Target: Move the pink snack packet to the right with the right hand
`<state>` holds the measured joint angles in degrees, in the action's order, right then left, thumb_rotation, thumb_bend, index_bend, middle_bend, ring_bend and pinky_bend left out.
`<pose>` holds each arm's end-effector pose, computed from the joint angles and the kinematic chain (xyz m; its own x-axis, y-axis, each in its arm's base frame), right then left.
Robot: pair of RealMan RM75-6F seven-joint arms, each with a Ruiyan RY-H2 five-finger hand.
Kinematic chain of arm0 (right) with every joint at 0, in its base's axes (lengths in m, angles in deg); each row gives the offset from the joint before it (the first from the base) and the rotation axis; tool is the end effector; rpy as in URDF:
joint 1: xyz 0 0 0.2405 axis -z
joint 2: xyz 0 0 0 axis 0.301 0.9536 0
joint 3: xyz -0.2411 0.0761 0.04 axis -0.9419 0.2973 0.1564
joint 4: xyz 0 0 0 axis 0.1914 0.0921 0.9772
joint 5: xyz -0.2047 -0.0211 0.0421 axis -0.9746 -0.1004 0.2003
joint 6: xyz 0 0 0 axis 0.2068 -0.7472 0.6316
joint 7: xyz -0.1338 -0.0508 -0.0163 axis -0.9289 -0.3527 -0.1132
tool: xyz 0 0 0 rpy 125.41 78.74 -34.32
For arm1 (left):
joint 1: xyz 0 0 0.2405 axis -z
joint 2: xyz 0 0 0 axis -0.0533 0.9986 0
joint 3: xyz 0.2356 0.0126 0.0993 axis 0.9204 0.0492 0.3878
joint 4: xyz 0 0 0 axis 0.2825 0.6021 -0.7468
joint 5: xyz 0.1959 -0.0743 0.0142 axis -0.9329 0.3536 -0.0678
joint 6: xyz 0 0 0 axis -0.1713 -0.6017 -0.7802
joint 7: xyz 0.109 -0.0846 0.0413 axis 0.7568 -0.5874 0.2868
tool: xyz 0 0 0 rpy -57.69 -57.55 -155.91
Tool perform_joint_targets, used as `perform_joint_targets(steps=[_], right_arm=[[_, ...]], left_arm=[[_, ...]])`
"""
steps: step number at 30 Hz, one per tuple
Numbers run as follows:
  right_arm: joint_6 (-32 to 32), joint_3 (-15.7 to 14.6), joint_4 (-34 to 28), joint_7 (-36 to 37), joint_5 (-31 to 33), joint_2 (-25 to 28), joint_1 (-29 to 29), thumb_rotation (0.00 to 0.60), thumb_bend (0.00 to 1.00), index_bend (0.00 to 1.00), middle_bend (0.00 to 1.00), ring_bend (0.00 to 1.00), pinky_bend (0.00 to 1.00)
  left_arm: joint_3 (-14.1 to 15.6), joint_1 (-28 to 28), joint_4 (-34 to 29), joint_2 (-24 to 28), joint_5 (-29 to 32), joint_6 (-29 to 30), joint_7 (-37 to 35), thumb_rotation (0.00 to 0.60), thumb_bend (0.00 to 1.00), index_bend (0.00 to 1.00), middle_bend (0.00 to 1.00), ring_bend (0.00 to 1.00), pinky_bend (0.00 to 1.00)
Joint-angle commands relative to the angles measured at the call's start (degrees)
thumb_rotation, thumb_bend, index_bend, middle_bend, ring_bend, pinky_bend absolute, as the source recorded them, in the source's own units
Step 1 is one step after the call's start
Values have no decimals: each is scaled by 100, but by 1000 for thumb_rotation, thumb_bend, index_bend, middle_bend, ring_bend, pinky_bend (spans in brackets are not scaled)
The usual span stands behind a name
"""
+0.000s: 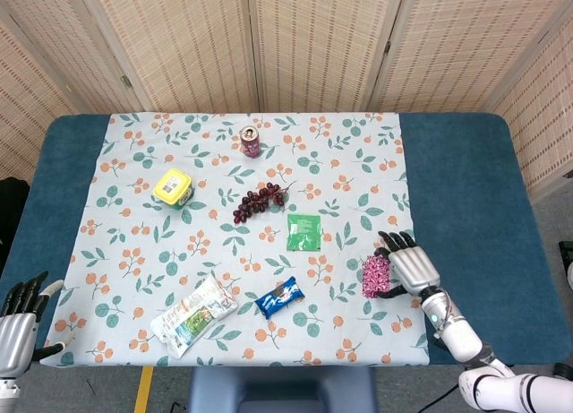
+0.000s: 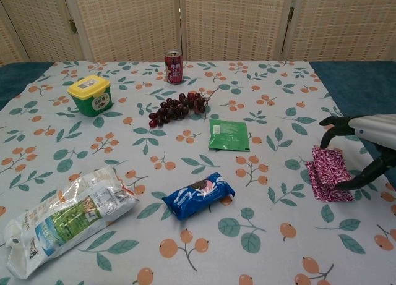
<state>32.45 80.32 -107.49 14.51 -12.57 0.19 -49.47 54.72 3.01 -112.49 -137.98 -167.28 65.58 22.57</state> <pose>-0.2626 -0.2848 0.0098 0.5282 -0.4037 0.7470 -0.8491 -0.2518 0.4644 -0.3463 0.1411 0.1310 0.3845 0.0660 0.9208 0.9201 0.0527 -0.3880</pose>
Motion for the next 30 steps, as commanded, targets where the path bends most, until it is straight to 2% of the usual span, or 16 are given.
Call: perform_joint_targets(steps=[1,19,30], right_arm=[[-34,-23,144,64,-112,-80,42,408,156,270,64,0,0],[-171,48,394,56,-324,-307,121,406,156,270,62,0,0],[-216,99,397,11,-355,-329,155,406,156,233,60,0,0]], left_arm=[[1,-2,-5,5,-3,4,2,600,239,183,68,67,0],[8,-13,73,-14,18,-8,-86,600,239,183,69,67,0],[10,-24,102,-25,17,5,-105,600,239,183,69,67,0]])
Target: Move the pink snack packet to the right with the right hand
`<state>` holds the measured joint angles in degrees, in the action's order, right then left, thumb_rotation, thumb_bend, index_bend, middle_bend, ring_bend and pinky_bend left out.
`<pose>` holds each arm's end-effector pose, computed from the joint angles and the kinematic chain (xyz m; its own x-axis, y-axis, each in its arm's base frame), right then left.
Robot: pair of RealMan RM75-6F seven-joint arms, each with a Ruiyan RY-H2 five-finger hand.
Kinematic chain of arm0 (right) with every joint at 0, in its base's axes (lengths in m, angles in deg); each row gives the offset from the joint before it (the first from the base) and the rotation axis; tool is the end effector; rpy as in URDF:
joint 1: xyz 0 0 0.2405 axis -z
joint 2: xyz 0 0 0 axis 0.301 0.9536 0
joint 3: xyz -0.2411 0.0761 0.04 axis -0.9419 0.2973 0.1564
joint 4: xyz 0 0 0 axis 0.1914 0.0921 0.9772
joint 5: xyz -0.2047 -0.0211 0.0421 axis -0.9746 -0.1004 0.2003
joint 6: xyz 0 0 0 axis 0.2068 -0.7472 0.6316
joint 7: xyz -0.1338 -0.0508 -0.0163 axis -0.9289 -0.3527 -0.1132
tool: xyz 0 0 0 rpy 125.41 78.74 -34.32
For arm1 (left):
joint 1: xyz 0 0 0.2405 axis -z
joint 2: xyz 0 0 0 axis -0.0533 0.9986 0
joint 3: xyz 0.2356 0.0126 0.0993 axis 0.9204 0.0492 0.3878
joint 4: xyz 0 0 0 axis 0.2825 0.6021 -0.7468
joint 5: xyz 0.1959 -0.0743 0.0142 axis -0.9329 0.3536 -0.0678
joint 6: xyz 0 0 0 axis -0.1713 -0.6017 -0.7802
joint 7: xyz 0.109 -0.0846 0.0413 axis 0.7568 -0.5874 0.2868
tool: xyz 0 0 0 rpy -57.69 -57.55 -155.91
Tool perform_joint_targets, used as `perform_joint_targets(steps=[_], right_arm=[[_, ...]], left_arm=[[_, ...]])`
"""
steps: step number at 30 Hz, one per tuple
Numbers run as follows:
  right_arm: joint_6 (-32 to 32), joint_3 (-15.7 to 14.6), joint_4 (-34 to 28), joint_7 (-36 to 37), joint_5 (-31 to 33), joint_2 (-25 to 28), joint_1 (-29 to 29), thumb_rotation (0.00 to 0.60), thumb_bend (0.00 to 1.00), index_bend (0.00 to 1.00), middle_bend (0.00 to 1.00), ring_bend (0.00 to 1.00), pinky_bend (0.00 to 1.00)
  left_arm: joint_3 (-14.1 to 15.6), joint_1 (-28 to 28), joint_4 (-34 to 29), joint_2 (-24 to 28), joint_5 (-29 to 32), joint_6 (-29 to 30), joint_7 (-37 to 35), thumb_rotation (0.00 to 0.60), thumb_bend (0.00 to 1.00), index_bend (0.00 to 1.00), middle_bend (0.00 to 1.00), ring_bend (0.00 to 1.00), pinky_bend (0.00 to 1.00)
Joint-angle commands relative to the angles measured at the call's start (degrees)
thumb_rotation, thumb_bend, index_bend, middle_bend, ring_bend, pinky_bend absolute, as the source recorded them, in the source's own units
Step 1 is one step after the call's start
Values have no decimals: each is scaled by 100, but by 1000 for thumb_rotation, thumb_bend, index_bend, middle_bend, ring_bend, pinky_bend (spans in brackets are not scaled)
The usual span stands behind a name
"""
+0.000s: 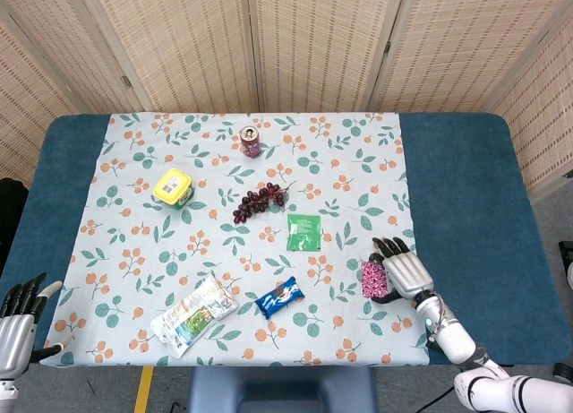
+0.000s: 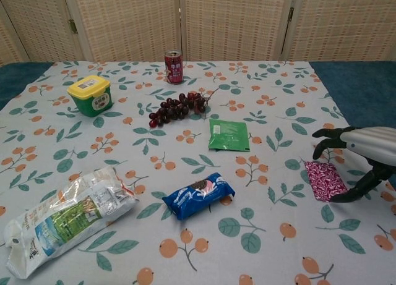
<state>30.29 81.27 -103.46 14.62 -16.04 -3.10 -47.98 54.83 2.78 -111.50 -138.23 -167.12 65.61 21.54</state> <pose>-0.2666 -0.2811 -0.0078 0.5489 -0.4119 0.7274 -0.8358 -0.2868 0.4682 -0.3501 0.1392 0.1313 0.3794 0.0677 0.9227 0.9216 0.0600 -0.3834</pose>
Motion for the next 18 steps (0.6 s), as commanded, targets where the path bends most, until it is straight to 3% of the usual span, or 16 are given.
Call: perform_joint_targets(steps=[1,8,12,18], right_arm=[[14,6,-19,-9,-23,7,14,407,156,231,60,0,0],[384,98,-341,144,-139,229,181,406,156,224,60,0,0],[1264,117,-984,236,-406,774,608,413,156,221,61,0,0],[2539,-108,-1508,263,-985,1385,1357,426,156,217,66,0,0]], left_arm=[[-1,-1,5,-1,1,2,-5,600,239,183,69,67,0],[-15,12,0,12,-9,7,-10,600,239,182,69,67,0],[-52,36,-29,42,-24,36,-18,600,238,182,69,67,0],[-105,72,-117,71,-91,123,32,600,238,182,69,67,0]])
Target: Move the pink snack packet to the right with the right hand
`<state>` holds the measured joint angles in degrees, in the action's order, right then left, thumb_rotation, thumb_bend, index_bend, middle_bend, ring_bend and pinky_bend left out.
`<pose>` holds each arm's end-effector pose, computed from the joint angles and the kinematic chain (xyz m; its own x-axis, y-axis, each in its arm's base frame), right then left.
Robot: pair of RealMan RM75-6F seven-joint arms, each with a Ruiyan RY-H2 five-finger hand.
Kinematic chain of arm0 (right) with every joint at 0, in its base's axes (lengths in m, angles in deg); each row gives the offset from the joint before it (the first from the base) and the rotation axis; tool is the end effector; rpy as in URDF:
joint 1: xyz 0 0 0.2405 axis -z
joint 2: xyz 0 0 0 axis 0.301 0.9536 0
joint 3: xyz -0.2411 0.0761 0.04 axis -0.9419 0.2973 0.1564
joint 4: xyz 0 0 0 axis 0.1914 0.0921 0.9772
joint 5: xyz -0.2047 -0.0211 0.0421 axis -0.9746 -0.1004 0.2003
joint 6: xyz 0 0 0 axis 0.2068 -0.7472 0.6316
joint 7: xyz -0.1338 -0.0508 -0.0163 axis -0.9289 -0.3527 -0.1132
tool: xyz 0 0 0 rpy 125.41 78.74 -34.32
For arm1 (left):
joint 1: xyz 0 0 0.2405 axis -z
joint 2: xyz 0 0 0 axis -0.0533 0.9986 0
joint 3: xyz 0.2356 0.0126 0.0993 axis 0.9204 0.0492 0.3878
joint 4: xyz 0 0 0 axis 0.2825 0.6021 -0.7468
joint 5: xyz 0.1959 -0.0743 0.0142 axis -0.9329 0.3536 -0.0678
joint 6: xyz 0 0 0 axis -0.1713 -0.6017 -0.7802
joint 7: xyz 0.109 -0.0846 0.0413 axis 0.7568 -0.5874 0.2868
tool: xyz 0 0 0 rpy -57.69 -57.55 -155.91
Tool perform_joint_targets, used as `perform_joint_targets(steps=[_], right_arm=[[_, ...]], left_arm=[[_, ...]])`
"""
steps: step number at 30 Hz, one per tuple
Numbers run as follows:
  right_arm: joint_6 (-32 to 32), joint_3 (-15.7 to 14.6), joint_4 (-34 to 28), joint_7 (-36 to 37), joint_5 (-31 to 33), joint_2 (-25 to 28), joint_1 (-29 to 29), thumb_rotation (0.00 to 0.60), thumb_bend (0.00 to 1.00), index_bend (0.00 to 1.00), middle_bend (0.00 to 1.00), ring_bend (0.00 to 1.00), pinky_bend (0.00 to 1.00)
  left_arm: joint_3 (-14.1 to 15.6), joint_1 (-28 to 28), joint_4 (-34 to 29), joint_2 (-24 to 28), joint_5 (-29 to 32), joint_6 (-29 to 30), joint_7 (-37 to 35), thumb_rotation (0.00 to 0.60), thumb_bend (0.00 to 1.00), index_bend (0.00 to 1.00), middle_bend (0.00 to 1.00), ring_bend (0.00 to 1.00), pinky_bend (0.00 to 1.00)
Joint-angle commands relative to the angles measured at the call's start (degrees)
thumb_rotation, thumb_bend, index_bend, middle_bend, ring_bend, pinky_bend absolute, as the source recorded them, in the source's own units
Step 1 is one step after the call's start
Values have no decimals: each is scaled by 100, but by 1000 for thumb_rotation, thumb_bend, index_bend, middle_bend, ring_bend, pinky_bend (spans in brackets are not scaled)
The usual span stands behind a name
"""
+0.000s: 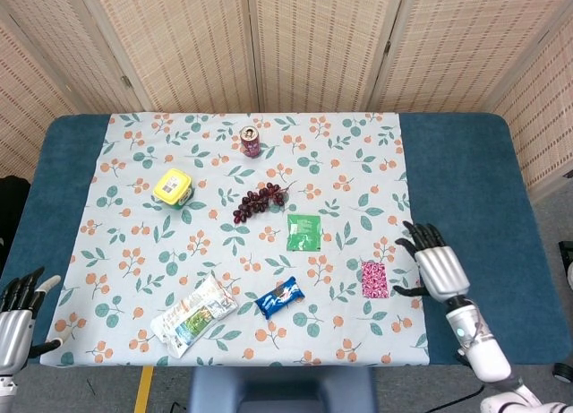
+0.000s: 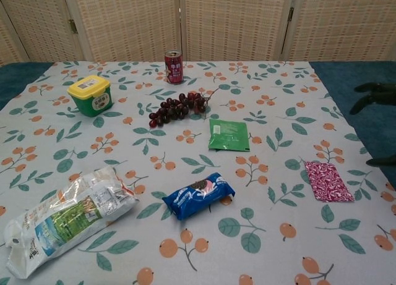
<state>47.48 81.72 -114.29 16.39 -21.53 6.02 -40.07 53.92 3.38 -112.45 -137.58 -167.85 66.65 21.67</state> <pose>-0.2652 -0.2532 0.0654 0.4807 -0.1978 0.8543 -0.8743 -0.1822 0.4498 -0.3431 0.1465 0.1371 0.3791 0.0310 0.9248 0.9242 0.0371 -0.3801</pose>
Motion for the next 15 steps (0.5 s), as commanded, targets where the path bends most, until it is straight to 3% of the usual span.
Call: perform_joint_targets(steps=[1,6,15], right_arm=[[985,-188,-463,141,-511,538,678,427,156,216,66,0,0],[1705,-367,-496,496,-883,765,1227,427,156,215,66,0,0],[2263,-517,-248,888,-1268,695,1797,426,157,215,66,0,0]], left_arm=[[-24,19,-37,6,-32,38,35,600,239,183,69,67,0],[-103,44,-111,-54,-122,209,180,600,239,183,69,61,0],[-107,43,-313,11,-227,341,360,600,239,182,69,60,0]])
